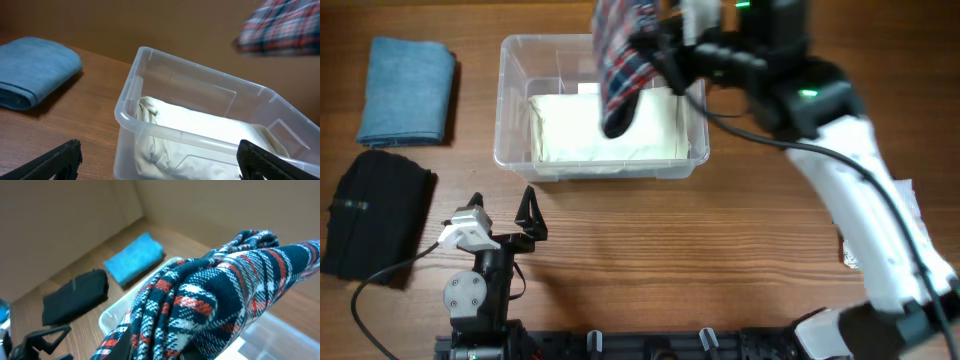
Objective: Pack container
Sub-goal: 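Lower the plaid cloth into the left side of the box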
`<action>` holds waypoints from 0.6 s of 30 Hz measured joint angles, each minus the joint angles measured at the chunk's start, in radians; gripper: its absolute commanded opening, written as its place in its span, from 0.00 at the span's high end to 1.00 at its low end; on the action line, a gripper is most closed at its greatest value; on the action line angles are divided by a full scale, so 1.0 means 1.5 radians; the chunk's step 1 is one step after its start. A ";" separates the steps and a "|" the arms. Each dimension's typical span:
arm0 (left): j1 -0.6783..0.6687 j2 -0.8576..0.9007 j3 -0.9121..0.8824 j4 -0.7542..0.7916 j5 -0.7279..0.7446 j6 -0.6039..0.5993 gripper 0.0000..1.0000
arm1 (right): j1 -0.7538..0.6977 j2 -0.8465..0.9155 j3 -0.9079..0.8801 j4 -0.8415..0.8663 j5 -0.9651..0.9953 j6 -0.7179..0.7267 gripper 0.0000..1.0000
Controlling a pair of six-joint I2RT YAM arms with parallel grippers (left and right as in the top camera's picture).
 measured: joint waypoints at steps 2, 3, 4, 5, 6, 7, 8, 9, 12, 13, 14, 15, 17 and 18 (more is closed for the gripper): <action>0.000 0.000 0.000 0.000 0.000 0.000 0.00 | 0.037 0.054 0.000 0.032 0.017 -0.001 0.96; 0.000 0.000 0.000 0.000 0.000 0.000 0.00 | 0.052 0.077 -0.001 0.047 0.022 -0.002 0.95; 0.000 0.000 0.000 0.000 0.000 0.000 0.00 | 0.066 0.099 -0.003 0.061 0.030 -0.003 0.96; 0.000 0.000 0.000 0.000 0.000 0.000 0.00 | 0.076 0.114 -0.004 0.069 0.034 -0.007 0.96; 0.000 0.000 0.000 0.000 0.000 0.000 0.00 | 0.085 0.127 -0.004 0.084 0.040 -0.013 0.96; 0.000 0.000 0.000 0.000 0.000 0.000 0.00 | 0.098 0.146 -0.004 0.097 0.050 -0.023 0.96; 0.000 0.000 0.000 0.000 0.000 0.000 0.00 | 0.109 0.157 -0.004 0.112 0.062 -0.031 0.95; 0.000 0.000 0.000 0.000 0.000 0.000 0.00 | 0.116 0.165 -0.004 0.123 0.071 -0.034 0.96; 0.000 0.000 0.000 0.000 0.000 0.000 0.00 | 0.143 0.188 -0.005 0.172 0.128 -0.041 0.96; 0.000 0.000 0.000 0.000 0.000 0.000 0.00 | 0.150 0.193 -0.004 0.185 0.144 -0.041 0.96; 0.000 0.000 0.000 0.000 0.000 0.000 0.00 | 0.157 0.197 -0.005 0.195 0.161 -0.041 0.96; 0.000 0.000 0.000 0.000 0.000 0.000 0.00 | 0.166 0.202 -0.005 0.206 0.179 -0.038 0.96; 0.000 0.000 0.000 0.000 0.000 0.000 0.00 | 0.185 0.215 -0.005 0.234 0.216 -0.033 0.96; 0.000 0.000 0.000 0.000 0.000 0.000 0.00 | 0.193 0.223 -0.005 0.242 0.228 -0.031 0.96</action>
